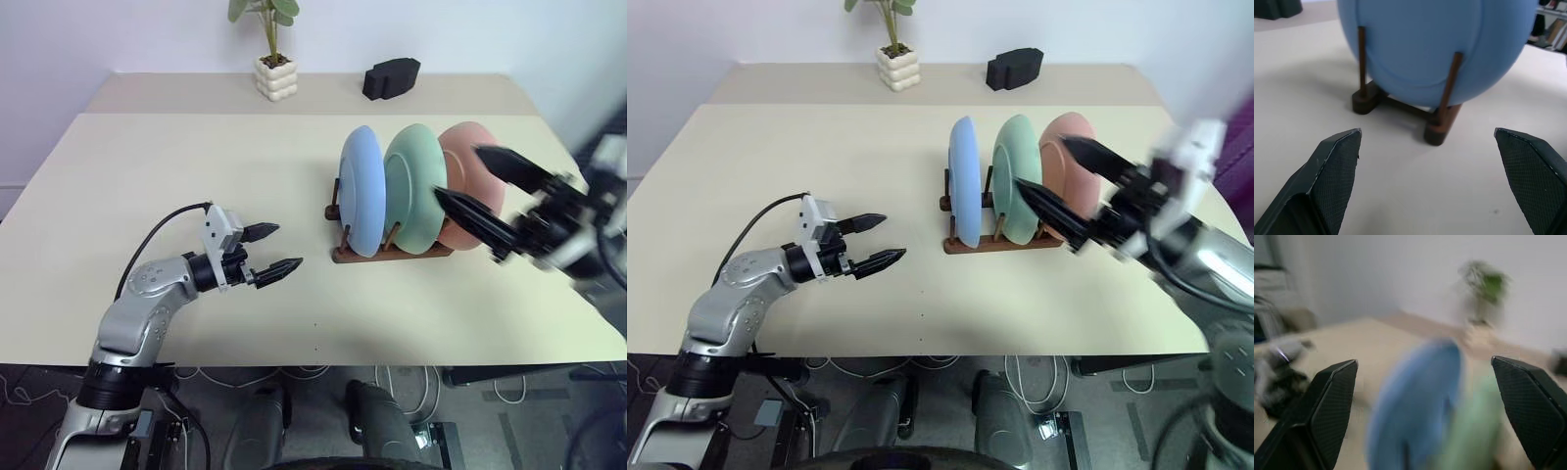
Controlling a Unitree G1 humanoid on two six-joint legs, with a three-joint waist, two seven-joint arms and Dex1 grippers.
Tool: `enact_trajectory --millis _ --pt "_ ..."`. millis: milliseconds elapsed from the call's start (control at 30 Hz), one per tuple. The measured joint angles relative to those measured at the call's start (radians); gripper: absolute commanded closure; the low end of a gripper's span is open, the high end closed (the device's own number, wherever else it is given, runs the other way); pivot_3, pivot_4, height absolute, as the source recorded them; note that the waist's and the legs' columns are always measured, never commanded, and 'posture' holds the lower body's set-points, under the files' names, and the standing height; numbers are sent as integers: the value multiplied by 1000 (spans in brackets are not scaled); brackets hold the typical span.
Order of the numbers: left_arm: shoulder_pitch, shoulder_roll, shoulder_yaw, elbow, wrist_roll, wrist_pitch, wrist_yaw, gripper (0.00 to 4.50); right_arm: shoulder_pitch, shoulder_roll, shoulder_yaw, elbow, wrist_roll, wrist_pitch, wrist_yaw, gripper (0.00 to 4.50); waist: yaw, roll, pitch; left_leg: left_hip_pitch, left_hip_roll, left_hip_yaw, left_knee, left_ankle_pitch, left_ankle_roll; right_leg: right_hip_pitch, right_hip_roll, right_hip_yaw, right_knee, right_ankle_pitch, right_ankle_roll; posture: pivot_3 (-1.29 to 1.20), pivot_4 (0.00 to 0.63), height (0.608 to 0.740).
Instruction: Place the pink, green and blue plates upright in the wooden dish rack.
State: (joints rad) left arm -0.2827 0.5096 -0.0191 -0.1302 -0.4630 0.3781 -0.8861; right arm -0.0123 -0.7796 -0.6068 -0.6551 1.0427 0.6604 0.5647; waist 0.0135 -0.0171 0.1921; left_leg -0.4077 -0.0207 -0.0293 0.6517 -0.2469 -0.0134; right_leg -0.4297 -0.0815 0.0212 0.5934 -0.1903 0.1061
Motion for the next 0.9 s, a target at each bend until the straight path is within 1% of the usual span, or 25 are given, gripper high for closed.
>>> enact_trajectory --millis 67,133,167,233,367,533,633,733,900 --pt "-8 -15 -5 37 18 -26 0 0 122 13 -70 2 -2 -25 70 48 -2 0 0 1 0 0 0 0 0 0 0 0 0 0 0 0 150 736" --pt "-14 -22 -10 64 39 -56 -2 0 223 47 -99 2 -33 -66 129 48 -5 0 0 2 1 1 0 0 0 1 1 0 1 0 0 0 150 736" --pt "-15 -22 -10 80 49 -73 -4 0 287 67 -103 4 -73 -93 158 48 -3 1 -1 2 1 0 0 0 0 1 1 0 1 0 1 0 150 736" --pt "-14 -21 -8 103 64 -91 -5 0 365 94 -78 31 -149 -128 183 48 -5 1 -1 2 1 1 0 0 0 1 1 0 0 -1 1 0 150 736" --pt "-14 -39 -8 132 91 -123 6 0 347 147 33 122 -306 -227 176 48 -8 1 -1 2 1 1 1 0 0 1 0 1 0 -1 1 0 150 736" --pt "18 -25 -4 117 94 -119 6 0 303 155 70 267 -404 -316 187 48 -3 1 -1 1 1 1 1 0 0 0 0 1 0 0 0 0 150 736" --pt "52 3 -5 107 98 -103 0 0 284 166 89 335 -439 -351 195 48 -3 1 -1 2 1 1 0 0 0 0 0 1 0 0 0 0 150 736" --pt "75 2 -6 72 101 -83 8 0 271 166 99 368 -451 -364 208 48 -2 1 -1 1 1 1 1 0 0 1 0 1 0 0 0 0 150 736" --pt "112 -6 -4 28 98 -76 36 0 216 168 155 410 -470 -364 214 48 -3 2 -1 2 1 1 1 0 0 0 0 1 1 0 0 0 150 736"
